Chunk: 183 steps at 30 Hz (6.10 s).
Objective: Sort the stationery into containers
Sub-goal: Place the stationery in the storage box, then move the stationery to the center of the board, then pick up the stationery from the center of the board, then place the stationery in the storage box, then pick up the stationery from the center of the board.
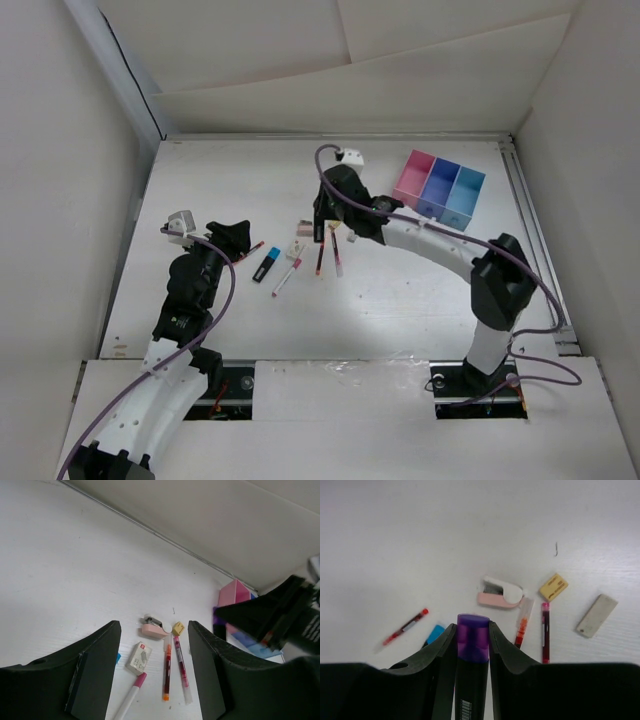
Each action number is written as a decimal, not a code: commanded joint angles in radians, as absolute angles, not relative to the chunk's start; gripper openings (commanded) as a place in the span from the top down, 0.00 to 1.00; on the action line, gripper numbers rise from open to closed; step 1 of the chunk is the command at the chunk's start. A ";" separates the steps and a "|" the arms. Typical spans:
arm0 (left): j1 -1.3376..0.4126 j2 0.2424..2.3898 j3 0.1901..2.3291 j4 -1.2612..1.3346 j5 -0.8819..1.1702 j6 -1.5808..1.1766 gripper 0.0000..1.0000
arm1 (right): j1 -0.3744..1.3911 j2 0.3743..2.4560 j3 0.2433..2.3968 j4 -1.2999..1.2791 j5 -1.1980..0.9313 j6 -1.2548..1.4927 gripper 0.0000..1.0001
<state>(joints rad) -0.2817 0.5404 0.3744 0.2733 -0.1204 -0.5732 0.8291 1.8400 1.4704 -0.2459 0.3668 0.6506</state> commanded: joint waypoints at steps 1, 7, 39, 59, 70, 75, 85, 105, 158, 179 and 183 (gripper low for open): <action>-0.284 0.529 0.387 0.327 -0.107 -0.565 0.47 | 0.689 1.755 1.459 -0.204 0.422 0.617 0.96; -0.284 0.529 0.387 0.327 -0.107 -0.565 0.47 | 0.387 1.775 1.522 -0.195 0.476 0.584 0.96; -0.284 0.516 0.387 0.316 -0.127 -0.555 0.47 | 0.351 1.912 1.694 -0.256 0.542 0.491 0.34; -0.284 0.137 0.356 0.147 -0.316 -0.646 0.45 | 1.068 2.051 1.629 -0.201 0.272 0.580 0.58; -0.284 0.127 0.356 0.137 -0.316 -0.655 0.45 | 1.078 2.213 1.716 -0.238 0.382 0.627 0.34; -0.284 0.127 0.356 0.146 -0.305 -0.655 0.45 | 1.068 2.244 1.747 -0.222 0.405 0.638 0.32; -0.284 0.137 0.356 0.146 -0.305 -0.655 0.45 | 1.068 2.315 1.796 -0.201 0.497 0.647 0.35; -0.284 0.054 0.354 0.046 -0.457 -0.712 0.43 | 1.058 2.345 1.741 -0.181 0.575 0.640 0.42; -0.284 0.588 0.391 0.314 -0.144 -0.580 0.43 | 0.199 1.985 1.674 -0.172 0.416 0.428 0.23; -0.284 0.517 0.391 0.285 -0.175 -0.580 0.43 | 0.883 1.914 1.391 -0.089 0.278 0.434 0.22; -0.284 0.508 0.391 0.276 -0.175 -0.580 0.43 | 0.908 1.980 1.422 -0.100 0.287 0.454 0.22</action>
<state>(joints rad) -0.2817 0.5201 0.3534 0.2565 -0.1661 -0.5911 0.9070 1.9701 1.3857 -0.1081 0.2764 0.4217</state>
